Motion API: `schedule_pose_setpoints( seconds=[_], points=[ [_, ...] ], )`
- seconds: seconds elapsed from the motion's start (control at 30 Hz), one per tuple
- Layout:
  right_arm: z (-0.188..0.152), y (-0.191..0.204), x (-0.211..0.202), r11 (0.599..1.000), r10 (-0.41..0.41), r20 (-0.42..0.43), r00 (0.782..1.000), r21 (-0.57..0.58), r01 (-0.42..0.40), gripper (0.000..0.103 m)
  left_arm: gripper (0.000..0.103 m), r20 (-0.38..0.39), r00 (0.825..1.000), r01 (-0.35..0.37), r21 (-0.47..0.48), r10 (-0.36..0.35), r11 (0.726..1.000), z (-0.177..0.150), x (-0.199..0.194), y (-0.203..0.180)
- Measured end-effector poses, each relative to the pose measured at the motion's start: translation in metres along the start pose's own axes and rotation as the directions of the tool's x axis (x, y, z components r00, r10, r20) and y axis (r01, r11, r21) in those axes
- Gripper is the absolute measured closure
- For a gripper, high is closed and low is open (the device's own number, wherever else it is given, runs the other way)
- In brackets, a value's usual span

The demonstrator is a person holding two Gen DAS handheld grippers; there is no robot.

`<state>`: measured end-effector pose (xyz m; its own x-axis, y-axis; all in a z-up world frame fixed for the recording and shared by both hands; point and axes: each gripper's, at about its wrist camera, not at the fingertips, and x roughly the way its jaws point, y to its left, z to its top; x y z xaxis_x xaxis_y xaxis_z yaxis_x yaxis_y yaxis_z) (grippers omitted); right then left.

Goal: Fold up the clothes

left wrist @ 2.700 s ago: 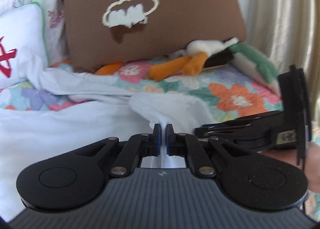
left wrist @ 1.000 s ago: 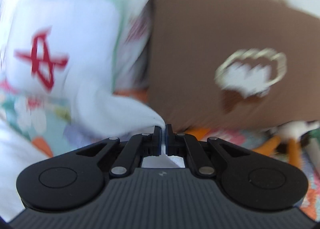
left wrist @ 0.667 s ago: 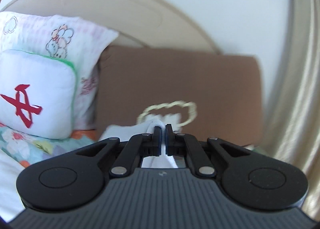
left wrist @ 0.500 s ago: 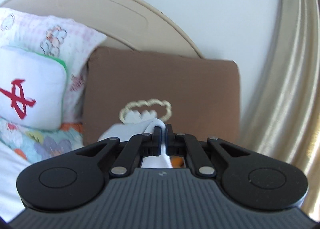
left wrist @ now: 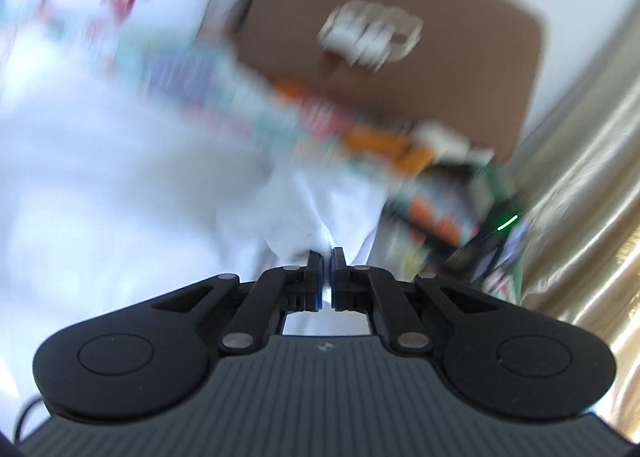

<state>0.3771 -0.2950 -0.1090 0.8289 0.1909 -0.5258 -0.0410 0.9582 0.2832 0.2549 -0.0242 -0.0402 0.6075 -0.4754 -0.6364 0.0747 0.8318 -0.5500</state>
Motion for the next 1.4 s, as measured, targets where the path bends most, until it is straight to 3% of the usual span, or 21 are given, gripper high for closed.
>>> schedule_pose_setpoints(
  seconds=[0.1,0.17,0.27,0.43,0.53,0.7,0.8,0.97,1.03,1.1,1.2,1.33,1.4],
  points=[
    [0.009,0.0,-0.008,1.0,-0.016,-0.005,1.0,-0.001,0.016,0.054,0.097,-0.145,0.989,-0.026,-0.023,0.022,0.999,-0.015,0.019,0.006],
    [0.01,0.003,-0.016,1.0,-0.022,-0.045,0.999,0.005,0.023,0.054,0.092,-0.189,0.981,-0.035,0.012,0.037,0.999,-0.025,0.023,0.005],
    [0.008,0.006,-0.033,1.0,-0.007,-0.11,0.994,0.019,0.009,0.049,0.069,-0.166,0.984,-0.048,0.069,0.058,0.996,-0.033,0.011,0.001],
    [0.002,0.013,-0.059,0.996,0.081,-0.224,0.971,0.052,-0.071,0.045,0.054,-0.009,0.991,-0.133,0.179,0.137,0.975,-0.025,-0.01,0.0],
    [-0.004,0.022,-0.061,0.987,0.155,-0.274,0.949,0.088,-0.135,0.042,0.042,0.058,0.989,-0.148,0.2,0.139,0.968,-0.015,0.004,0.008],
    [-0.015,0.027,-0.059,0.966,0.234,-0.321,0.918,0.185,-0.182,0.041,0.038,0.021,0.987,-0.159,0.188,0.158,0.969,-0.005,0.04,0.014],
    [-0.024,0.023,-0.061,0.964,0.228,-0.333,0.915,0.212,-0.163,0.041,0.03,-0.004,0.991,-0.129,0.209,0.132,0.969,-0.008,0.062,0.012],
    [-0.04,0.012,-0.067,0.962,0.193,-0.368,0.91,0.253,-0.102,0.04,0.03,-0.018,0.989,-0.139,0.182,0.145,0.973,-0.008,0.094,0.016],
    [-0.044,0.01,-0.071,0.964,0.179,-0.374,0.91,0.251,-0.086,0.04,0.039,0.026,0.991,-0.136,0.172,0.134,0.976,-0.008,0.091,0.014],
    [-0.047,0.012,-0.079,0.971,0.154,-0.377,0.913,0.228,-0.07,0.04,0.095,0.068,0.989,-0.144,0.198,0.133,0.97,-0.007,0.082,0.006],
    [-0.05,0.016,-0.09,0.977,0.135,-0.365,0.921,0.205,-0.062,0.04,0.096,0.128,0.979,-0.182,0.209,0.158,0.961,-0.008,0.06,-0.007],
    [-0.041,0.028,-0.108,0.979,0.157,-0.314,0.936,0.172,-0.107,0.04,0.096,0.199,0.963,-0.201,0.094,0.179,0.975,-0.008,0.019,-0.011],
    [-0.04,0.033,-0.114,0.98,0.163,-0.307,0.938,0.163,-0.117,0.038,0.096,0.197,0.959,-0.208,-0.003,0.205,0.978,-0.01,0.004,-0.006]
  ],
)
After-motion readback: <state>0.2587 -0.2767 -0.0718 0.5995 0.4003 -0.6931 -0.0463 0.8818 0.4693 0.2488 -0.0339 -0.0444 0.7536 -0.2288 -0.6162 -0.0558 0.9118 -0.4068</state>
